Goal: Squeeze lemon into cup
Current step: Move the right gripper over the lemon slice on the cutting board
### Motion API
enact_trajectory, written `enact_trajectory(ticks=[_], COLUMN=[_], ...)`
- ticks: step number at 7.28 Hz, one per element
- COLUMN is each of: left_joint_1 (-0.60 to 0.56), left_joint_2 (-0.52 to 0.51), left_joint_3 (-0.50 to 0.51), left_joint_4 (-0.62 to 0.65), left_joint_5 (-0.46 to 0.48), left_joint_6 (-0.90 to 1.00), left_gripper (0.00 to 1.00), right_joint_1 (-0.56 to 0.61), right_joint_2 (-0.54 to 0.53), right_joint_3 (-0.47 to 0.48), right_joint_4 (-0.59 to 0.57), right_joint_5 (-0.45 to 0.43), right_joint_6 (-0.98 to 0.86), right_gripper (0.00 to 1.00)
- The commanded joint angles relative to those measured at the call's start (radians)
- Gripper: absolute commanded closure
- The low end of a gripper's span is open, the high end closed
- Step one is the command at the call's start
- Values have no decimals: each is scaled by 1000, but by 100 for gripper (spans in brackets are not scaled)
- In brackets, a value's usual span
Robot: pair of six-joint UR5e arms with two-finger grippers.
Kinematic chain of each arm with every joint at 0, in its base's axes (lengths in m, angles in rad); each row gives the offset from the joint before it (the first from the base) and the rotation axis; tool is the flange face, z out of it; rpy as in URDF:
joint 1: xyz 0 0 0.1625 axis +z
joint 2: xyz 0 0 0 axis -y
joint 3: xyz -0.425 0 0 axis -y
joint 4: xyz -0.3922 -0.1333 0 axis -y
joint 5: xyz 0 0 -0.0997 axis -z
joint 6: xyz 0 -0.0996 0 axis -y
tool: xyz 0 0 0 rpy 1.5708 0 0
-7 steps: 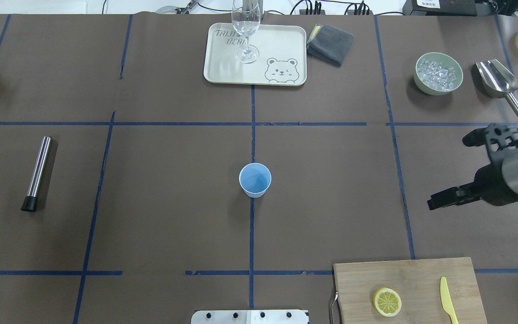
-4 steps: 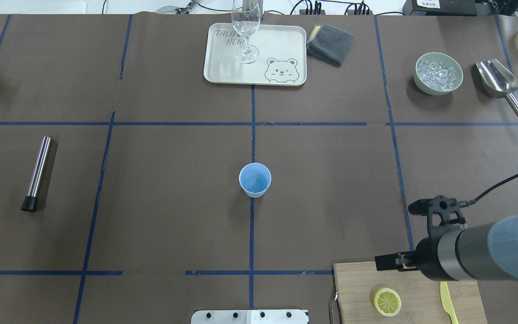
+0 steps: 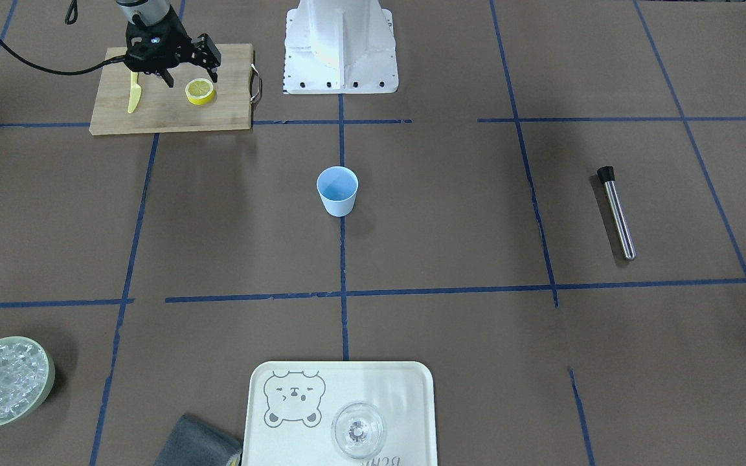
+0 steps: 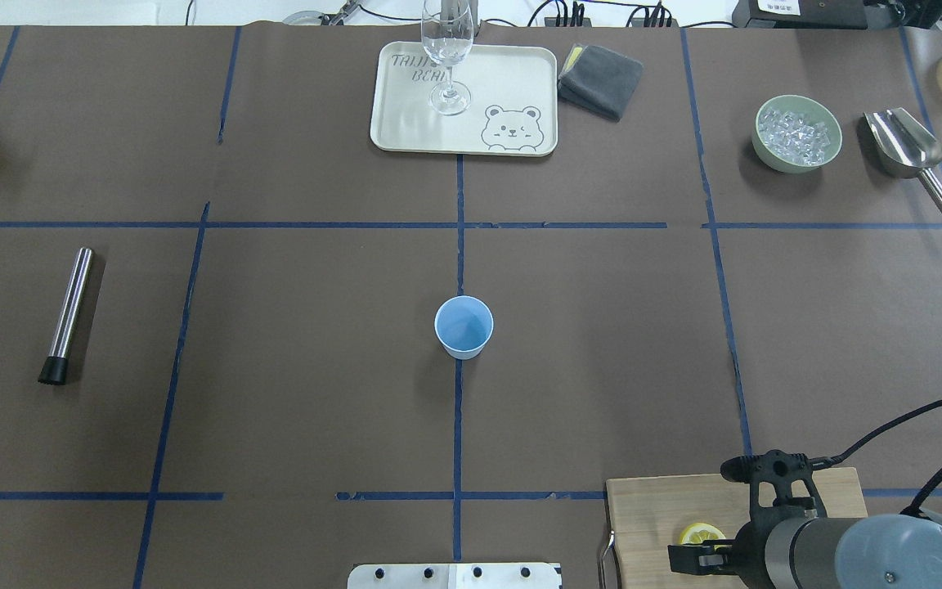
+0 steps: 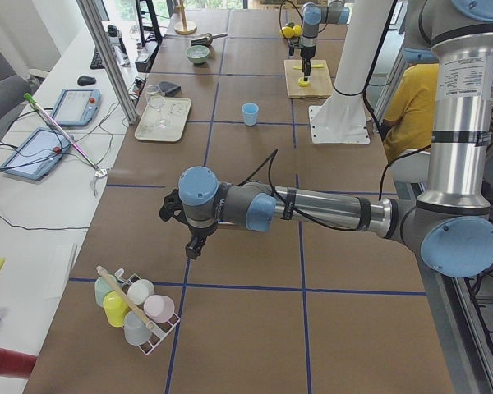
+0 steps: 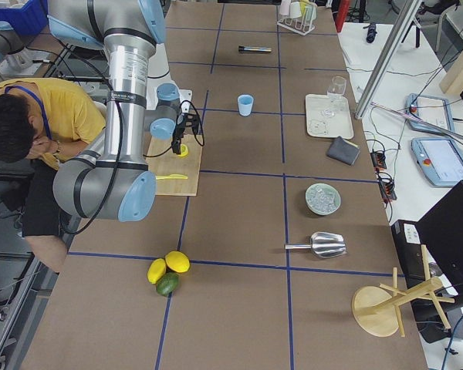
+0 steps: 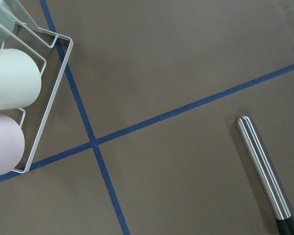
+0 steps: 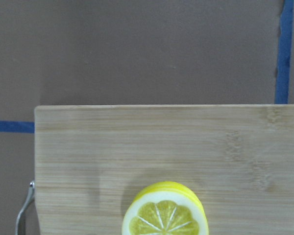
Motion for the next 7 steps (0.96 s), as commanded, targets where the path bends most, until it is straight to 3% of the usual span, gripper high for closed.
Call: enact_trajectory(ticks=[1, 7], left_joint_1=[3, 1], left_joint_2=[1, 4], left_joint_3=[-12, -45], left_joint_4=[2, 4], left_joint_5=[0, 0], left_joint_6=[-1, -3], left_gripper=[0, 0], right_joint_1=[-16, -14], right_joint_2=[3, 49], right_joint_3=[-33, -70], right_joint_4=[7, 7], right_joint_5=[-12, -13], right_joint_6=[10, 17], right_gripper=[1, 4])
